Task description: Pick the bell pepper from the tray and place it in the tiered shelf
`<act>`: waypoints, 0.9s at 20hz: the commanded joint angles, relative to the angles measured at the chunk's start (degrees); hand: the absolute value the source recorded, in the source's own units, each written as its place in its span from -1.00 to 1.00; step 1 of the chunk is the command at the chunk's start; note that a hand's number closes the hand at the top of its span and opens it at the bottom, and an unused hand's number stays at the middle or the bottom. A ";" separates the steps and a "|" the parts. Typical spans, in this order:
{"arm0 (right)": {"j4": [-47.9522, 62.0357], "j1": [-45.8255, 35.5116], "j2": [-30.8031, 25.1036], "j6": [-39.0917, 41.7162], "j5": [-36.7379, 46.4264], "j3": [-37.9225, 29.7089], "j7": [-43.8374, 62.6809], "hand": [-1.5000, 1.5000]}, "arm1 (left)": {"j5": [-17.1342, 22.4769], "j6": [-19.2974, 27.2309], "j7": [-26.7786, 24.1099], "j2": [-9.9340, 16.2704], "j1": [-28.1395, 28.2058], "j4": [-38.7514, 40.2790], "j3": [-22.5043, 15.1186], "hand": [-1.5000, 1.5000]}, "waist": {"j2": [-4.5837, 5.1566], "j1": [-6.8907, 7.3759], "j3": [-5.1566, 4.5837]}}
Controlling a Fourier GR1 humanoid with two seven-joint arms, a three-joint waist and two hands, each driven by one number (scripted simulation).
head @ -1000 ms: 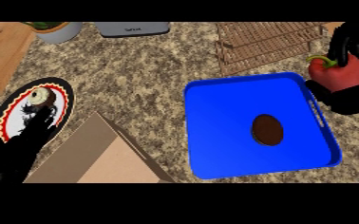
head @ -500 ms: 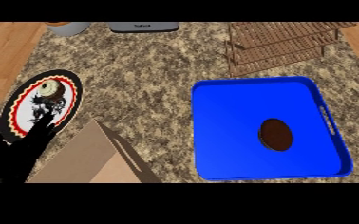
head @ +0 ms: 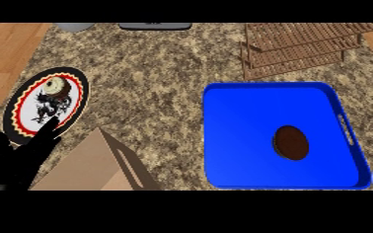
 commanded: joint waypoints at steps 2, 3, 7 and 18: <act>7.81 -3.05 -1.50 3.85 2.46 2.05 -5.60 1.00 | 0.58 3.16 -2.29 -9.32 -4.68 3.04 -3.48 0.00 | 0.74 -0.69 -1.74; 8.95 -5.08 -0.05 2.54 4.00 3.55 -5.94 1.00 | 0.96 3.35 -1.78 -9.73 -6.62 3.98 -3.91 0.00 | 1.20 -0.35 -1.82; 13.57 -5.52 1.68 -0.22 8.86 5.60 -11.52 1.00 | 0.98 4.02 -2.27 -8.43 -7.32 5.21 -4.59 0.00 | 1.01 -0.39 -1.75; 29.17 -9.37 5.36 -6.58 17.21 8.41 -23.29 1.00 | 4.65 6.59 -0.95 -7.26 -10.91 5.10 -6.95 0.00 | 1.16 -0.10 -1.63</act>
